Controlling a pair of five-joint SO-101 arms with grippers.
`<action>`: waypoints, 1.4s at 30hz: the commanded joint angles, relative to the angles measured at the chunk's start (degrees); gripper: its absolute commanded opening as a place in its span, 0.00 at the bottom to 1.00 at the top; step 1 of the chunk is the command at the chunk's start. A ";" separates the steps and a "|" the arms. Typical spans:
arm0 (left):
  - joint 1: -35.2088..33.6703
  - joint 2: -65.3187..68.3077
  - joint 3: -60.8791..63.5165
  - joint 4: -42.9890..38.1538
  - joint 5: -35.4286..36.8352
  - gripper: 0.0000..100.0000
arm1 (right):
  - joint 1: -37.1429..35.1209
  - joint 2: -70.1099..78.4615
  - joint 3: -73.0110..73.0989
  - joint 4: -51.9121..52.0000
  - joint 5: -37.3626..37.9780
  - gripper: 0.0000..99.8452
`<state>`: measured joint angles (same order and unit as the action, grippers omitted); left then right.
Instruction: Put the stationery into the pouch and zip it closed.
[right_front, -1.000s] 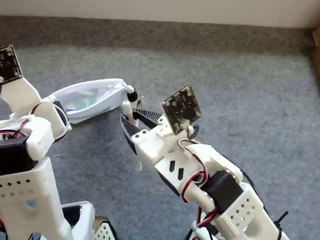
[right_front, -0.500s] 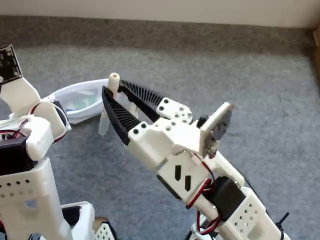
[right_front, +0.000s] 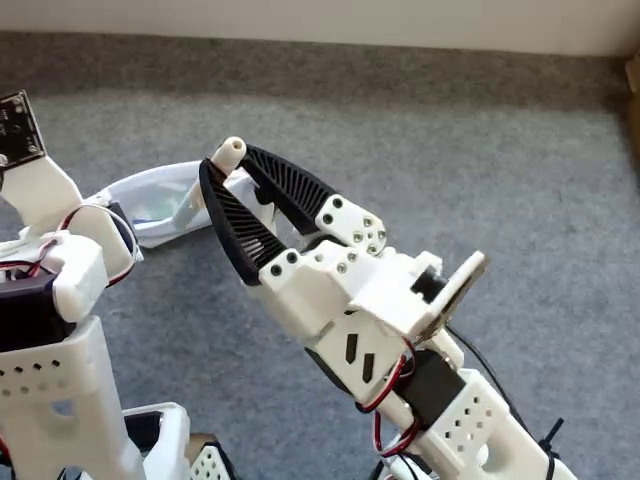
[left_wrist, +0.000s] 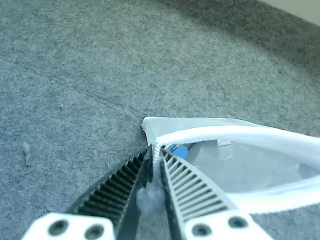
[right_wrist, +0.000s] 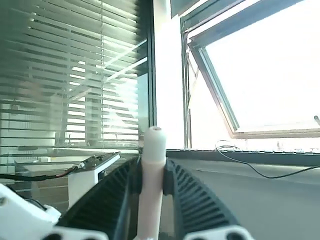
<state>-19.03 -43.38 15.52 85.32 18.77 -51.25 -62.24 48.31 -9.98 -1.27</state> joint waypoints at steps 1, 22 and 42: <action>0.66 0.13 0.92 -0.26 0.44 0.01 | -0.13 -0.40 0.66 -6.02 4.40 0.00; 0.40 0.13 1.01 -0.26 0.35 0.01 | 1.36 16.48 4.97 -9.80 11.78 0.01; 0.31 0.13 1.01 -0.18 0.35 0.01 | -1.63 16.66 6.99 -9.27 2.99 0.21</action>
<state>-19.03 -43.38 15.60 85.32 18.77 -52.22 -45.19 55.60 -19.47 2.24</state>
